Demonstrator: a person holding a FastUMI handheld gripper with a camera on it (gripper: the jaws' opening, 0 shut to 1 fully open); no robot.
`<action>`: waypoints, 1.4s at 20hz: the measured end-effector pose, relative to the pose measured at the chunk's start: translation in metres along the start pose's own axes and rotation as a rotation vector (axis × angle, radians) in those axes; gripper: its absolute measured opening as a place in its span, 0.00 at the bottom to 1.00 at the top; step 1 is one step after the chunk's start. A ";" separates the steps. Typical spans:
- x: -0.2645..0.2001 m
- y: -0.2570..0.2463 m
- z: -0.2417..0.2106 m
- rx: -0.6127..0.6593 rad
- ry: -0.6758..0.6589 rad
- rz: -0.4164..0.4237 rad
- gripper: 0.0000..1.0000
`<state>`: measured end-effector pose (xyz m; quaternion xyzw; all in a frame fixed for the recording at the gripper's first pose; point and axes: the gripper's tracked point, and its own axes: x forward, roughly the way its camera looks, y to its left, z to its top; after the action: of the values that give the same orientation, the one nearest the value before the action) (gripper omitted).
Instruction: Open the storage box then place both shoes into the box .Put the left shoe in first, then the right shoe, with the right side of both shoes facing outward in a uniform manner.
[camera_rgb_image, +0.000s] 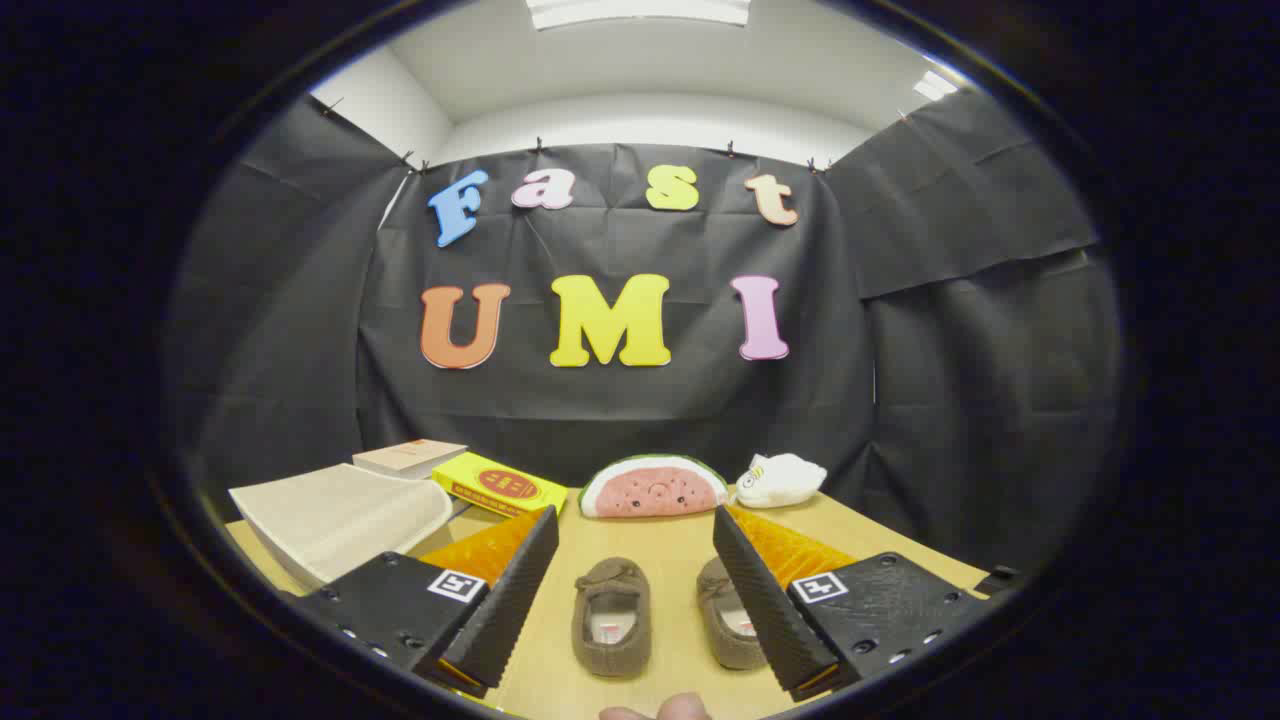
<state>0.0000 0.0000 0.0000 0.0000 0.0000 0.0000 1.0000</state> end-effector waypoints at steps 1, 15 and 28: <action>0.000 0.000 -0.001 -0.004 -0.002 -0.001 0.95; 0.006 0.033 -0.004 -0.022 -0.012 0.021 0.95; 0.007 0.080 -0.010 0.030 0.027 0.087 0.95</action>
<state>0.0071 0.0798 -0.0104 0.0149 0.0133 0.0432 0.9989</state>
